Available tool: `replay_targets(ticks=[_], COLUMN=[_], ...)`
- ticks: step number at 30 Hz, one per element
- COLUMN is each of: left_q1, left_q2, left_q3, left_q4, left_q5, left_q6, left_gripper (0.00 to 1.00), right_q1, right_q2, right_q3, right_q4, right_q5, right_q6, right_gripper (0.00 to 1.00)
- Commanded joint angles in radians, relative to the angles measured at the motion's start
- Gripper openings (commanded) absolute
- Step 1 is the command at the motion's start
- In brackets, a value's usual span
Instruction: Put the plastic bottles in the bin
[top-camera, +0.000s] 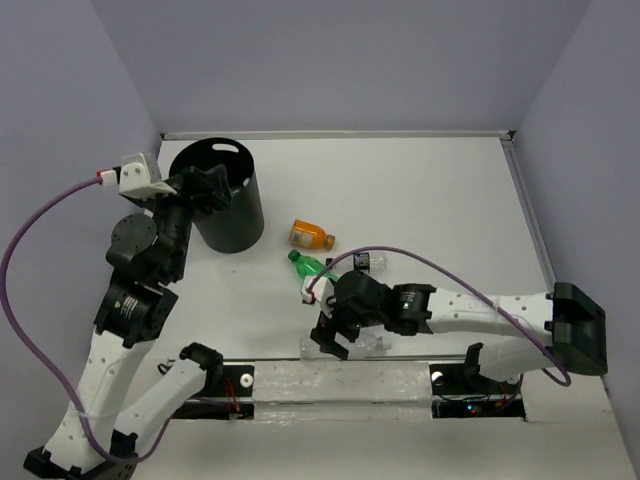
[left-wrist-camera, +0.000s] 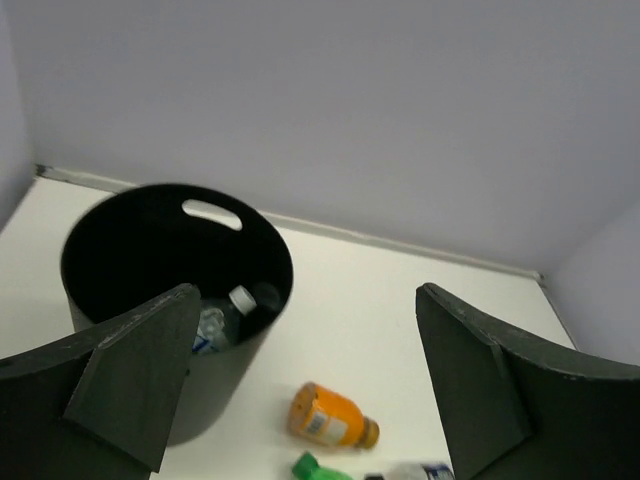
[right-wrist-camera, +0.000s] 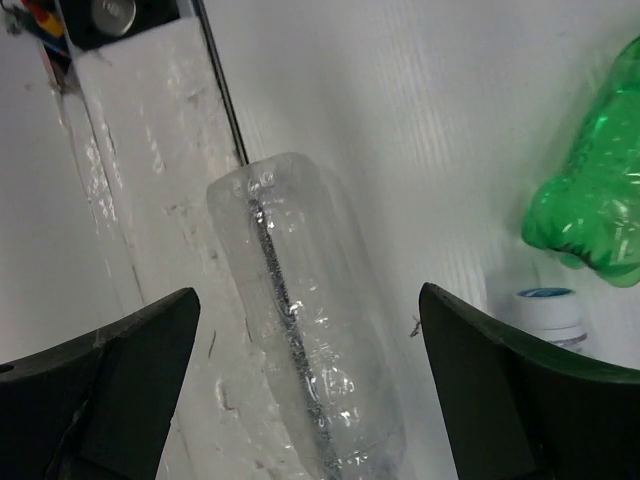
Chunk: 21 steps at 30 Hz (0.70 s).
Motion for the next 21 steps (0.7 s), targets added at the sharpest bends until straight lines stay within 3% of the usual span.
replay_targets(ticks=[1,9,13,16,17,18,21], left_q1=[-0.004,-0.004,-0.004,-0.004,-0.004,-0.004,-0.004], left_q2=[-0.145,-0.309,-0.326,-0.339,-0.345,-0.351,-0.369], left_q3=[-0.085,-0.127,-0.128,-0.150,-0.159,-0.167,-0.202], left_q4=[-0.168,-0.260,-0.251,-0.224,-0.214,-0.209,-0.188], left_q5=[0.237,0.247,0.240,0.235,0.231,0.226,0.208], left_q6=[-0.084,-0.117,-0.113,-0.103,-0.100,-0.098,-0.095], left_gripper=[0.99,0.99,0.99,0.99,0.99,0.99,0.99], right_q1=[0.078,0.132,0.143,0.143,0.143,0.143,0.143], right_q2=[0.055,0.281,0.374,0.396,0.396,0.390,0.335], right_q3=[0.043,0.161,0.221,0.258,0.269,0.273,0.301], right_q4=[-0.084,-0.119,-0.075,-0.025,-0.013,0.004,0.010], right_q5=[0.112,0.140,0.181,0.201,0.224,0.234,0.269], right_q6=[-0.041,-0.101,-0.114,-0.117,-0.112,-0.114,-0.106], right_gripper=[0.97,0.99,0.92,0.64,0.44,0.39,0.38])
